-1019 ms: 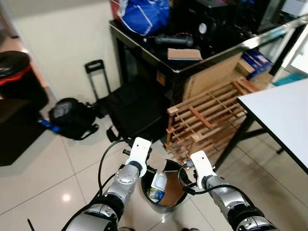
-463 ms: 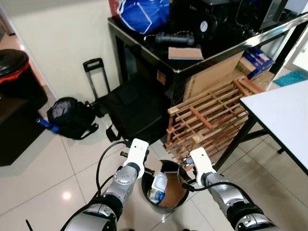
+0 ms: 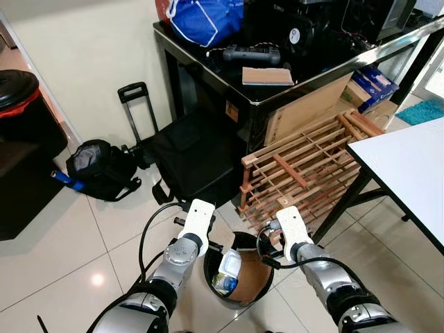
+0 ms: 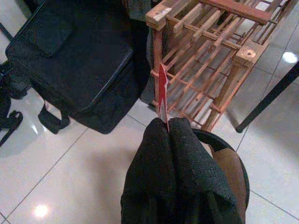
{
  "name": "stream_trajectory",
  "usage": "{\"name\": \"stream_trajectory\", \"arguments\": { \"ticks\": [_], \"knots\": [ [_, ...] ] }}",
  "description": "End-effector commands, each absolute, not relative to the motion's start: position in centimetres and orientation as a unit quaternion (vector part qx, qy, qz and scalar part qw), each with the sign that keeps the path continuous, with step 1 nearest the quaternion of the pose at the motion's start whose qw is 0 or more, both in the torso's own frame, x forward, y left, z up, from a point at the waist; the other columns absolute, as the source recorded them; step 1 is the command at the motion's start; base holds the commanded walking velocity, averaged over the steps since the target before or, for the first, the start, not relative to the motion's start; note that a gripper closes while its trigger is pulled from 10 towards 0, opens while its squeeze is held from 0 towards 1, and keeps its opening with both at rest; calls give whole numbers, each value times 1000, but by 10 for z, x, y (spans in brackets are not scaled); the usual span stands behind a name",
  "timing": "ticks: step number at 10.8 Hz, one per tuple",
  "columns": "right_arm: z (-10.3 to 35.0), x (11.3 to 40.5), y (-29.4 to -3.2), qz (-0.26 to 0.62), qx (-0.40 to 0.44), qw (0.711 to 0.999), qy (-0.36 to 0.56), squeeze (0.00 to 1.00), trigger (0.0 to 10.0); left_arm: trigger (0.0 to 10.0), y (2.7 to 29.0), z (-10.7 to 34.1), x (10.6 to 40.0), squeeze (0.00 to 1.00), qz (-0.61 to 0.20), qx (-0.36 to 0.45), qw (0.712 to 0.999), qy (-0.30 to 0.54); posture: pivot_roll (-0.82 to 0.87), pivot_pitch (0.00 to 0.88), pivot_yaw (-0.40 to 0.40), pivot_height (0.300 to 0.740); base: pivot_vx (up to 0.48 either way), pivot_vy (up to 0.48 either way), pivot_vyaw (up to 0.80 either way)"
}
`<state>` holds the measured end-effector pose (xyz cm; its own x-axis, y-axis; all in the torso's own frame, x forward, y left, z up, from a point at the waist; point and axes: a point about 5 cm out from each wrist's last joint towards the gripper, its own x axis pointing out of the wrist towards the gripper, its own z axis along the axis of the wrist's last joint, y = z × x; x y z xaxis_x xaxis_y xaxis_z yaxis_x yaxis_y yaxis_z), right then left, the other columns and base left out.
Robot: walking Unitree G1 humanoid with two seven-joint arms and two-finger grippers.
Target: Picking trash to rubbish bin
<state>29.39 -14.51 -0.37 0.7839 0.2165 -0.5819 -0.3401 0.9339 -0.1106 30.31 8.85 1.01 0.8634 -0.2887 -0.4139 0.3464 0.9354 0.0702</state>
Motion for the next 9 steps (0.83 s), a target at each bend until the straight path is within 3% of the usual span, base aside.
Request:
{"name": "stream_trajectory", "arguments": {
  "ticks": [1,4,9],
  "knots": [
    [-6,292,-146,142,-98,939,297,0,10000,10000,88,10,303,0,-167,77,961,207,-105,69,52,740,319,0,0],
    [-6,292,-144,142,-96,940,295,0,10000,10000,87,10,303,0,-174,82,960,206,-105,73,53,740,274,0,0],
    [-7,291,-144,142,-93,940,296,0,10000,10000,87,10,303,0,-175,88,959,204,-105,89,53,740,441,0,0]
  ]
}}
